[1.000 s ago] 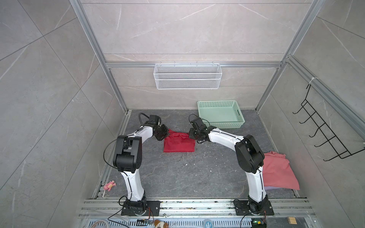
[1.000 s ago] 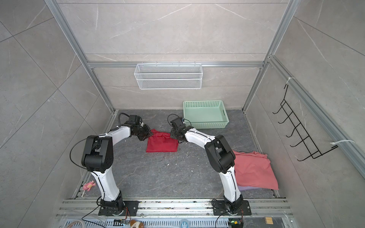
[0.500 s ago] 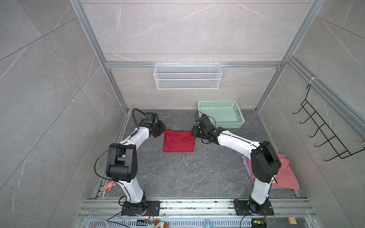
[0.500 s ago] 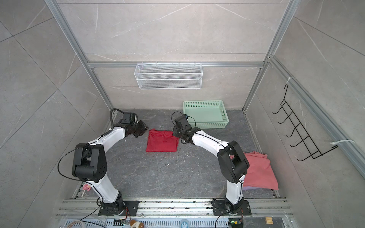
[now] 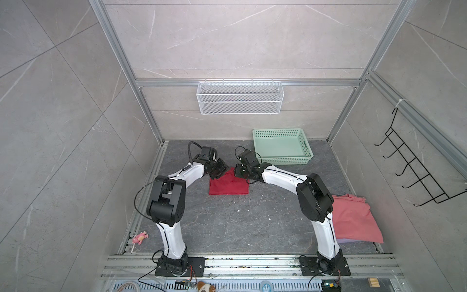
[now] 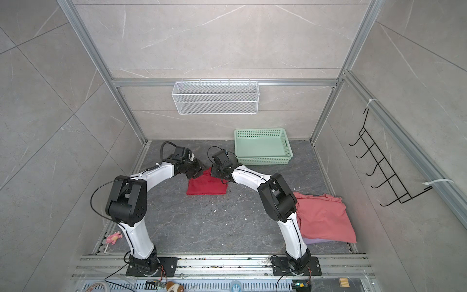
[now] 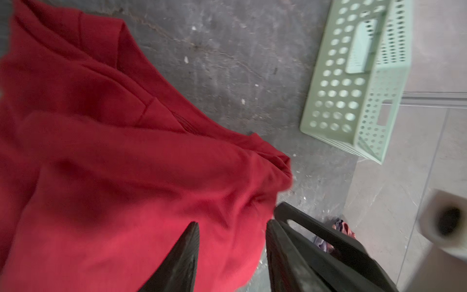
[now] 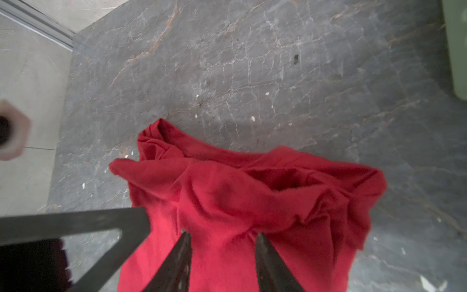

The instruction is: Fold and stack the t-shirts

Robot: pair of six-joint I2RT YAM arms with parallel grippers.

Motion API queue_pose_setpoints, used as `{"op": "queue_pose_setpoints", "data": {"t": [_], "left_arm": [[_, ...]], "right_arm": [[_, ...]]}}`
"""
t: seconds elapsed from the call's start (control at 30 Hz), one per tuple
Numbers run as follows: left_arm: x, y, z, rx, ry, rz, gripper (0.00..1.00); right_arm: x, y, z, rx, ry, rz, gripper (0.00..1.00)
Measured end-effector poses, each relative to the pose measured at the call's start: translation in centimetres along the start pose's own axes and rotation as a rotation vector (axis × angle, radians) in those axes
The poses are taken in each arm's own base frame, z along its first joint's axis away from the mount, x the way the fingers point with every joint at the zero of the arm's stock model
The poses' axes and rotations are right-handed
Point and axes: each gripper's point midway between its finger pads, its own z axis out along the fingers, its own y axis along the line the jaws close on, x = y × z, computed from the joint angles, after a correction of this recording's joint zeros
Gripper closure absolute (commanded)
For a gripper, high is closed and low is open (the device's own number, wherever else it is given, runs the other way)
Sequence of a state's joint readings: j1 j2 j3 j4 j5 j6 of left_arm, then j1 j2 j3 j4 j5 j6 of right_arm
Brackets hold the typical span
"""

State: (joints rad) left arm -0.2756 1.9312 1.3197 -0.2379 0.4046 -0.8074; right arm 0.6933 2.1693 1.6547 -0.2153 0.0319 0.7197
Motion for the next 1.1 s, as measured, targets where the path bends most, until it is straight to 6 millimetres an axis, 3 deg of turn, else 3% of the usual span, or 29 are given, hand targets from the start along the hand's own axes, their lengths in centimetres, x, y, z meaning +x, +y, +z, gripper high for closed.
{"op": "queue_pose_setpoints", "data": {"t": [0.23,0.4,0.5,0.9,1.1], "left_arm": [[-2.4,2.5,2.8,0.002,0.010,-0.078,0.56],[-4.2,3.7,2.4,0.019,-0.020,-0.122,0.56],[-4.9,4.3,2.3,0.036,-0.025,-0.147,0.56],[-4.8,4.9,2.5,0.096,-0.036,-0.156,0.58],[-2.9,5.8,1.6,0.111,-0.049,-0.150,0.58]], "right_arm": [[-1.2,-1.1,2.6,0.052,-0.017,-0.006,0.58],[-0.2,-4.2,4.8,0.120,0.024,0.011,0.59],[-0.8,-4.2,4.9,0.119,0.016,0.021,0.59],[-1.3,-4.5,5.5,0.114,0.021,0.037,0.57],[-0.4,-4.9,4.7,0.088,0.021,0.041,0.57]]}}
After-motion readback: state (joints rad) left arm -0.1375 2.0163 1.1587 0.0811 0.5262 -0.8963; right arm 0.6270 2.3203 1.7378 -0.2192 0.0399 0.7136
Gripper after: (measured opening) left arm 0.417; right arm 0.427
